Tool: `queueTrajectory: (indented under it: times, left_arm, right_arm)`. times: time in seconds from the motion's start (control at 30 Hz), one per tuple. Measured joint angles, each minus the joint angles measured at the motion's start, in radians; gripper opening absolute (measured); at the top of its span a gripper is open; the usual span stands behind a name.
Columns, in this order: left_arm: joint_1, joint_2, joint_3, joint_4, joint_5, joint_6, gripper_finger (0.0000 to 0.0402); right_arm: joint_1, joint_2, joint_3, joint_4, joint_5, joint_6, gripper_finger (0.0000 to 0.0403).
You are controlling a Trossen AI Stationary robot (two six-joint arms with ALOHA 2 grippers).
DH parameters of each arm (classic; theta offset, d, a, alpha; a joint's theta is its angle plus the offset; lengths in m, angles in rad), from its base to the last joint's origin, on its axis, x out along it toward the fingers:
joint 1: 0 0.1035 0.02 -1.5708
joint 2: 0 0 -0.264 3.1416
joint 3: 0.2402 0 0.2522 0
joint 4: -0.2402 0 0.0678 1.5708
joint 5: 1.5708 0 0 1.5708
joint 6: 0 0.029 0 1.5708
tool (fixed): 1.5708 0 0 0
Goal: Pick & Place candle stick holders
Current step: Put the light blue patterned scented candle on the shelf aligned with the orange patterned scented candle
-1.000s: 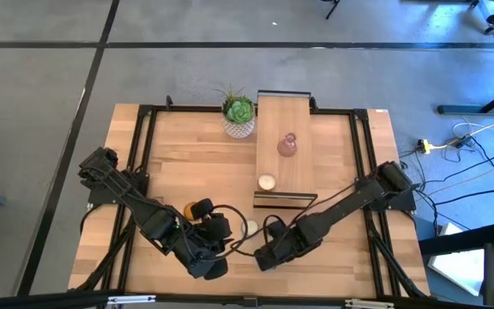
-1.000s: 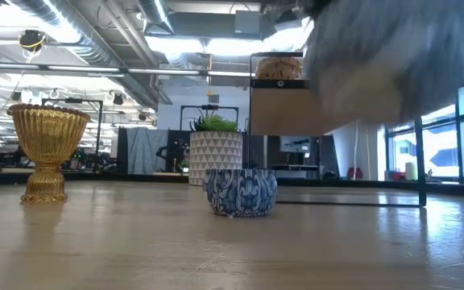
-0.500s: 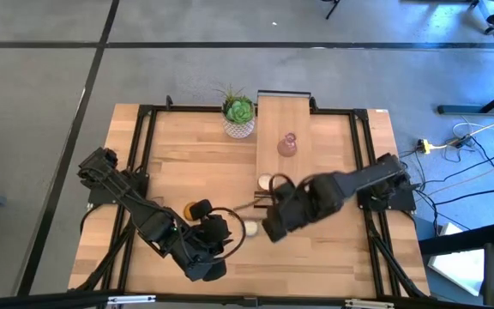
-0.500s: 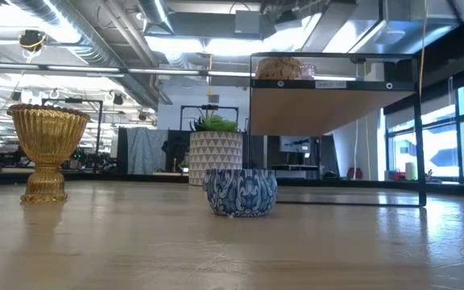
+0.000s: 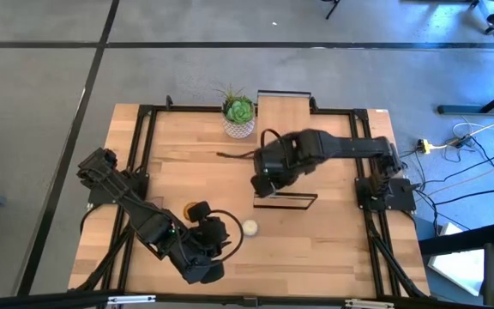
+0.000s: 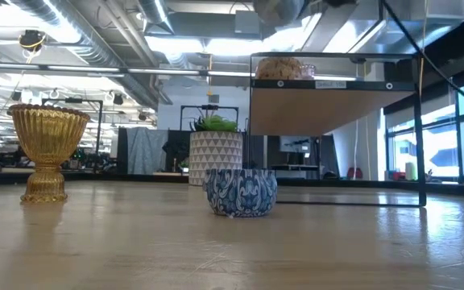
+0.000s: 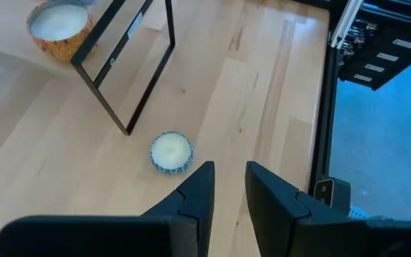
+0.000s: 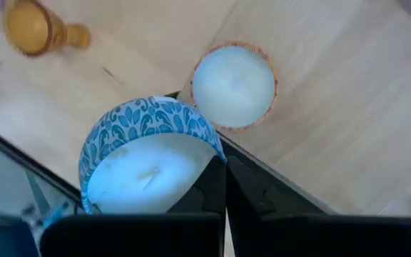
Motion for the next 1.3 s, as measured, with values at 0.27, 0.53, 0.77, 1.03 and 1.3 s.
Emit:
queueTrajectory:
  times: [0.27, 0.53, 0.77, 1.03, 1.3]
  left_arm:
    - [-0.008, 0.000, 0.000, -0.032, 0.002, -0.042, 0.0074]
    - [-0.019, 0.000, 0.000, -0.080, 0.008, -0.107, 0.0074]
    - [-0.007, 0.000, 0.000, -0.092, 0.010, -0.118, 0.0074]
    - [0.014, 0.000, 0.000, -0.092, 0.010, -0.118, 0.0074]
    - [0.037, 0.000, 0.000, -0.091, 0.031, -0.102, 0.0074]
  right_arm:
    - [-0.071, -0.005, 0.000, 0.000, -0.027, -0.316, 0.0000]
    - [-0.071, -0.093, -0.001, 0.000, 0.048, -0.389, 0.0000]
    - [-0.071, -0.231, -0.171, 0.003, 0.038, -0.349, 0.0000]
    - [-0.005, -0.331, -0.449, 0.000, 0.036, -0.245, 0.0000]
    - [-0.005, -0.323, -0.449, 0.001, 0.150, -0.133, 0.0000]
